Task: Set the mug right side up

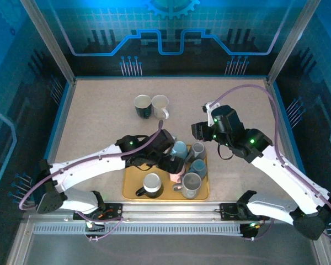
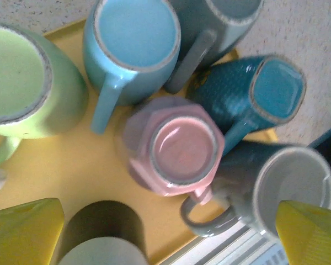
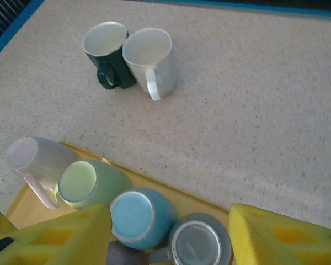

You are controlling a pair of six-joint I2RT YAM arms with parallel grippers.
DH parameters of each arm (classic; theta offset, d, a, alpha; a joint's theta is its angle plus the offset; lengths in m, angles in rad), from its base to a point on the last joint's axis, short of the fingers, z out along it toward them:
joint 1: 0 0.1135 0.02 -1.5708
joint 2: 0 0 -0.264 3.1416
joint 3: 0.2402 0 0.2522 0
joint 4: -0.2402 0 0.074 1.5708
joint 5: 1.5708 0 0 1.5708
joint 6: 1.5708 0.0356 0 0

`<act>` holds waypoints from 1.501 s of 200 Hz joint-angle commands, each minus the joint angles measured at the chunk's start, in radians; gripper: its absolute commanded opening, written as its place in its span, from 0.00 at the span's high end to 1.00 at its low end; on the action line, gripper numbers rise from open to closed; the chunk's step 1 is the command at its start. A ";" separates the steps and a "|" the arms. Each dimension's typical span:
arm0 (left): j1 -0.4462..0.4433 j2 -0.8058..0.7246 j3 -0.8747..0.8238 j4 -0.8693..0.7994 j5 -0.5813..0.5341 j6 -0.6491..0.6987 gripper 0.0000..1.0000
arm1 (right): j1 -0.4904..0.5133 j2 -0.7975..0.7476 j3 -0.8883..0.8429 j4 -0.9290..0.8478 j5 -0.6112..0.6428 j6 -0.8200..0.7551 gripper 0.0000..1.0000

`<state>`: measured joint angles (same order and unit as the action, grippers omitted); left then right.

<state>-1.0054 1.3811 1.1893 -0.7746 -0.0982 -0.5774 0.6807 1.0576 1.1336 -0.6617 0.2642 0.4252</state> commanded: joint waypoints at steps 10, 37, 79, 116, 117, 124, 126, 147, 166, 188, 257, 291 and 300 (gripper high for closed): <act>-0.022 0.139 0.153 -0.187 -0.041 -0.314 0.01 | 0.009 -0.081 -0.073 0.013 0.050 0.131 0.42; -0.036 0.322 0.330 -0.400 -0.088 -0.437 0.01 | 0.007 -0.151 -0.117 0.038 0.091 0.134 0.43; -0.049 0.404 0.390 -0.437 -0.143 -0.533 0.01 | 0.003 -0.222 -0.128 0.021 0.077 0.092 0.44; -0.037 0.420 0.353 -0.351 -0.111 -0.546 0.01 | 0.003 -0.265 -0.145 0.017 0.032 0.076 0.44; -0.037 0.422 0.353 -0.350 -0.110 -0.546 0.01 | 0.003 -0.266 -0.147 0.017 0.031 0.075 0.44; -0.036 0.431 0.350 -0.346 -0.105 -0.552 0.01 | 0.002 -0.272 -0.150 0.019 0.020 0.071 0.45; -0.036 0.434 0.351 -0.347 -0.104 -0.552 0.01 | 0.003 -0.272 -0.151 0.018 0.017 0.070 0.44; -0.030 0.451 0.341 -0.334 -0.098 -0.563 0.01 | 0.004 -0.283 -0.152 0.009 0.008 0.066 0.45; -0.021 0.439 0.298 -0.288 -0.089 -0.579 0.01 | 0.003 -0.292 -0.155 0.007 -0.004 0.066 0.45; -0.009 0.432 0.244 -0.225 -0.070 -0.588 0.01 | 0.003 -0.301 -0.164 0.010 -0.014 0.058 0.45; 0.012 0.469 0.201 -0.159 -0.043 -0.589 0.05 | 0.003 -0.292 -0.201 0.028 -0.037 0.066 0.45; 0.022 0.469 0.178 -0.138 -0.039 -0.589 0.12 | 0.003 -0.292 -0.203 0.028 -0.035 0.067 0.45; 0.024 0.472 0.177 -0.138 -0.040 -0.591 0.13 | 0.003 -0.292 -0.203 0.027 -0.035 0.066 0.45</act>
<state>-0.9924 1.8336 1.3846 -0.9154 -0.1520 -1.1538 0.6804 0.7708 0.9356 -0.6544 0.2340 0.4934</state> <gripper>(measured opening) 0.883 0.550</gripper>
